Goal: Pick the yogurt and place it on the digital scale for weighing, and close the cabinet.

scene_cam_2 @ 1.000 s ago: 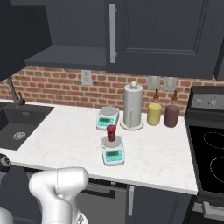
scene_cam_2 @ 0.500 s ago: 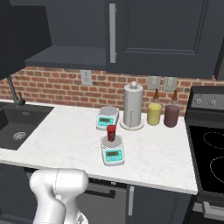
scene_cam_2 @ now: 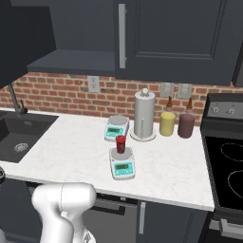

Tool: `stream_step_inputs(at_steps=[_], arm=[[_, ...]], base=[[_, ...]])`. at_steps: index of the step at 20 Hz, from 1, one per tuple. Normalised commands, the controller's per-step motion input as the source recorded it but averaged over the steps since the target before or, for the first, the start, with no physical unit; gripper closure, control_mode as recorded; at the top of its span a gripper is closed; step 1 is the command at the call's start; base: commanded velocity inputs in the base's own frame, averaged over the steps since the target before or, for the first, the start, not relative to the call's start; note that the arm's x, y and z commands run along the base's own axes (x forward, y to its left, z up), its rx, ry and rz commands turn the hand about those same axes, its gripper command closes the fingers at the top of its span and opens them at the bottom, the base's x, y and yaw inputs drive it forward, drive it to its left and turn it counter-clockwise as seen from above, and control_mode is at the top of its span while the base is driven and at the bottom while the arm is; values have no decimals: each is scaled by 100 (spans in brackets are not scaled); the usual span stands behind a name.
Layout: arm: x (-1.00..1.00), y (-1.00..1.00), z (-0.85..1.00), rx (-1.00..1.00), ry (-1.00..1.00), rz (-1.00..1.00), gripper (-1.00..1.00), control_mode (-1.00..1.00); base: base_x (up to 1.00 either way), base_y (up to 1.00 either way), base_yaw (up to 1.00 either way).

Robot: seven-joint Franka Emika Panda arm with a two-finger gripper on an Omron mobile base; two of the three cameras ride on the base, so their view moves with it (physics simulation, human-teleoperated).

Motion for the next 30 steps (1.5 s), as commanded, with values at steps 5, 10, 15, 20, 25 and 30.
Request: stream_step_inputs(at_steps=[5,10,15,20,25,30], arm=[[0,44,-52,5,11,0,-100,-100],[-10,100,5,0,-1,5,-100,-100],[6,74,33,5,0,1,-100,-100],[0,-14,49,39,1,2,-100,-100],[20,4,50,41,1,0,-100,-100],[4,-15,91,34,0,0,-100,-100]], base=[[0,0,0],[0,0,0],[0,0,0],[0,0,0],[0,0,0],[0,0,0]])
